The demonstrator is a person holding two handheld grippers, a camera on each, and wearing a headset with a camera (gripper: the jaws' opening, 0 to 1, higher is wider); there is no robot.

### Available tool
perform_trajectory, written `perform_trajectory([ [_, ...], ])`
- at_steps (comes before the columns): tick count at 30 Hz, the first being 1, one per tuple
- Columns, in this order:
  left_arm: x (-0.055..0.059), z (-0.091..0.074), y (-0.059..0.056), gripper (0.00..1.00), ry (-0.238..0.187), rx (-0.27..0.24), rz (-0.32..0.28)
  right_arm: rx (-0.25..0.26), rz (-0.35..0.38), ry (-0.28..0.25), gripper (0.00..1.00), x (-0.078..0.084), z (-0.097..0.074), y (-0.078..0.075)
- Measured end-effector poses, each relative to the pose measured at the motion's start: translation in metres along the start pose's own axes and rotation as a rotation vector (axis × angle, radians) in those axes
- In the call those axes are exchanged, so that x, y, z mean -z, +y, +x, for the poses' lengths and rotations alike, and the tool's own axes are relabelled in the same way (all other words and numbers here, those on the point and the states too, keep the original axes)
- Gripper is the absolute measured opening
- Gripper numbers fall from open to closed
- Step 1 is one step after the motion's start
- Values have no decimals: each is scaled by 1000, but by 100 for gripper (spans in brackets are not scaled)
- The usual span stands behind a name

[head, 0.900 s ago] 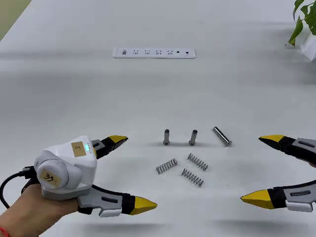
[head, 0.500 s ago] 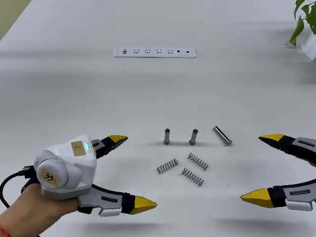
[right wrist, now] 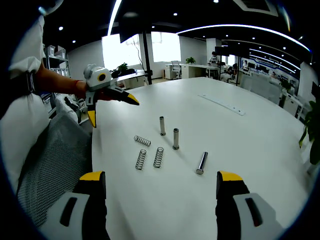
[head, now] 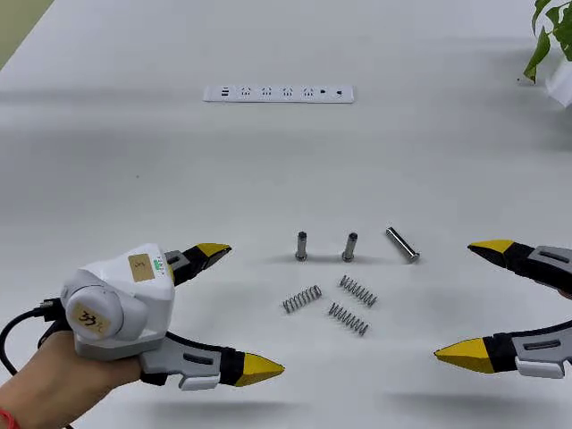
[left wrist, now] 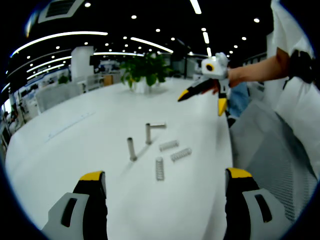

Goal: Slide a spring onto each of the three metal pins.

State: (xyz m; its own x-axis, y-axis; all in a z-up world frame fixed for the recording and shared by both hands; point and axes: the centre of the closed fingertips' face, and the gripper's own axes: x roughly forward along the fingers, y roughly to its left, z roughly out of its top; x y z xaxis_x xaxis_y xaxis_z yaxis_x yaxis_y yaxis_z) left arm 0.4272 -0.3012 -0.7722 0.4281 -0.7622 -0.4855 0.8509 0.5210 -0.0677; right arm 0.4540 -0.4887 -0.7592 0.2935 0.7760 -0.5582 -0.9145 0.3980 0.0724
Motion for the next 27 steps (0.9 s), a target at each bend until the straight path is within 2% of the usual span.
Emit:
perform_trajectory([
  [17, -3, 1, 1, 100, -4, 6, 5, -9, -27, 17, 91, -12, 3, -11],
  [27, -5, 1, 2, 100, -7, 7, 8, -4, -44, 13, 84, -31, 7, -27],
])
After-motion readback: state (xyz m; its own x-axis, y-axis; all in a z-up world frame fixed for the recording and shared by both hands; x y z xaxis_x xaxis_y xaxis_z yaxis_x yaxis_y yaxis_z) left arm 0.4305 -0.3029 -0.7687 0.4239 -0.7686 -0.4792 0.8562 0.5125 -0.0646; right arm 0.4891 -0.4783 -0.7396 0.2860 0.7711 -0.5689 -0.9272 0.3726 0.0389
